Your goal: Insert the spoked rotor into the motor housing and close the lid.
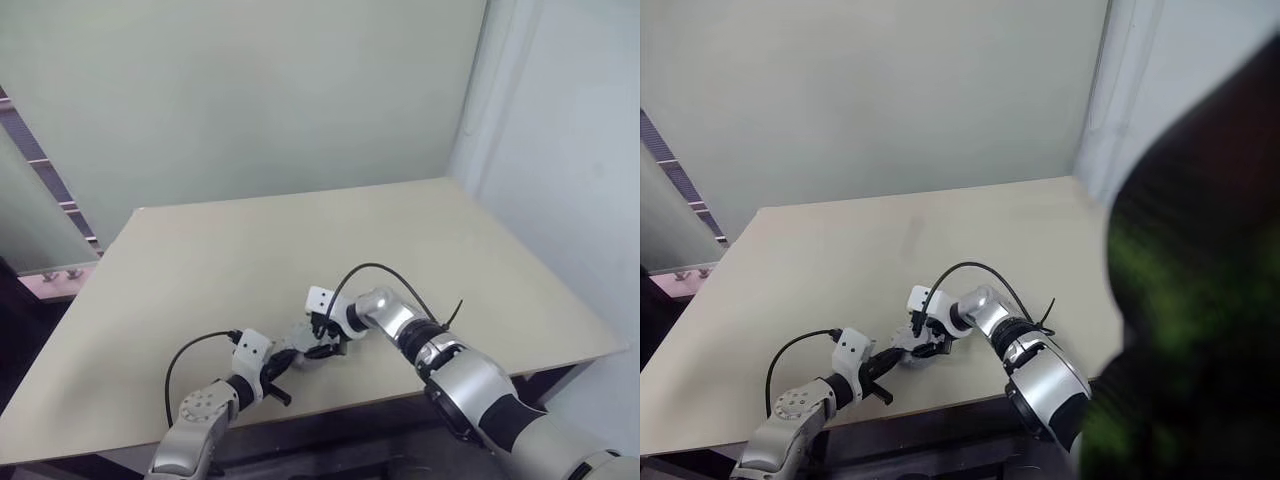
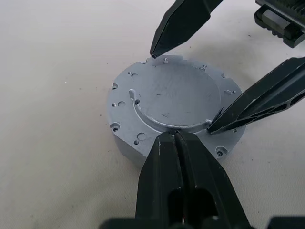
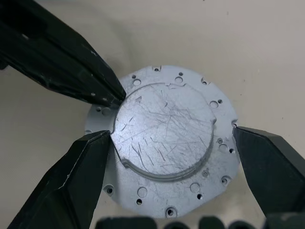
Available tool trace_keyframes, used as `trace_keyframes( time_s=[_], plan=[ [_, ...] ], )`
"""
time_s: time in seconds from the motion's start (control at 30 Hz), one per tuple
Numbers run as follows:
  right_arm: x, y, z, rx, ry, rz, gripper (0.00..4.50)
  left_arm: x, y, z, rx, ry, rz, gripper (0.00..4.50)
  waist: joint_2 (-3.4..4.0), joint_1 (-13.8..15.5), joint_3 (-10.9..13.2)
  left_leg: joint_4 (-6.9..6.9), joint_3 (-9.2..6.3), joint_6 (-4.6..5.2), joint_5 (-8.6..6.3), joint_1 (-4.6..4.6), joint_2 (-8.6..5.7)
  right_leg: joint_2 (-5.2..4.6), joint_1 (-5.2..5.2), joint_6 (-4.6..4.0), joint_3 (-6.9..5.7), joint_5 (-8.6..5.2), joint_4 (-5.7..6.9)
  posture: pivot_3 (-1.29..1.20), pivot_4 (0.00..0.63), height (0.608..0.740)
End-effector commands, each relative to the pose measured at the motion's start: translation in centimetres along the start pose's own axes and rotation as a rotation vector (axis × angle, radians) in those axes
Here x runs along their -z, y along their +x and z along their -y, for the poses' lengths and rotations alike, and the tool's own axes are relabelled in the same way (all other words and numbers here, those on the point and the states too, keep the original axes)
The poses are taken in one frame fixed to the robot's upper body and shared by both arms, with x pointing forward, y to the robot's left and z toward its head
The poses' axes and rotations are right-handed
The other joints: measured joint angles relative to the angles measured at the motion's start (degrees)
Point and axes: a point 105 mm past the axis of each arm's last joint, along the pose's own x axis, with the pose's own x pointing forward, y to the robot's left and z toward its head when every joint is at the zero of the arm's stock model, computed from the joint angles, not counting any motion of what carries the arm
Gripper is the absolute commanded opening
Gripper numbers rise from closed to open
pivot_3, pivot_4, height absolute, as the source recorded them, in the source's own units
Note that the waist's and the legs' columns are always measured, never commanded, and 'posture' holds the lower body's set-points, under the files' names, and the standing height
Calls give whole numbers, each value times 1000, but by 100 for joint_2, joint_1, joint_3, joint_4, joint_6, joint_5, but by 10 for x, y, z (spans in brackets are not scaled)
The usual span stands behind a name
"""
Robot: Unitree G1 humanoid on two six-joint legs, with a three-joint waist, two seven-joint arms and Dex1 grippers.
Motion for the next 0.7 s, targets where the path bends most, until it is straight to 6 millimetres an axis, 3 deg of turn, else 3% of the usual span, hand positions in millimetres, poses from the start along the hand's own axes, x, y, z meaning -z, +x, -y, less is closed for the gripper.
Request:
trace_keyframes(
  time_s=[0.03, 0.33, 0.5, 0.7],
  plan=[
    [-26, -9, 11, 34, -24, 103, 4474, -1, 5, 1, 12, 16, -14, 0, 0, 1, 0, 0, -1, 0, 0, 0, 0, 0, 0, 0, 0, 0, 0, 0, 0, 740],
    [-47, -30, 32, 119, 84, 260, 4474, -1, 8, 1, 25, 26, -18, 0, 3, 7, 2, 0, -4, -1, 0, -4, -3, -2, 3, 1, -1, -1, -1, 0, 0, 740],
    [-22, -45, 52, 205, 446, 245, 4474, -3, 12, 2, 37, 30, -15, 0, 3, 62, 3, 0, -10, -1, -1, -10, -6, -4, 4, 0, -1, -1, -3, 0, 0, 740],
    [13, -50, 46, 190, 843, 199, 4474, -5, 13, 2, 43, 35, -11, 0, 5, 113, 3, -2, -10, 0, 0, -10, -6, -4, 2, 0, -3, -1, -3, 0, 0, 740]
  ],
)
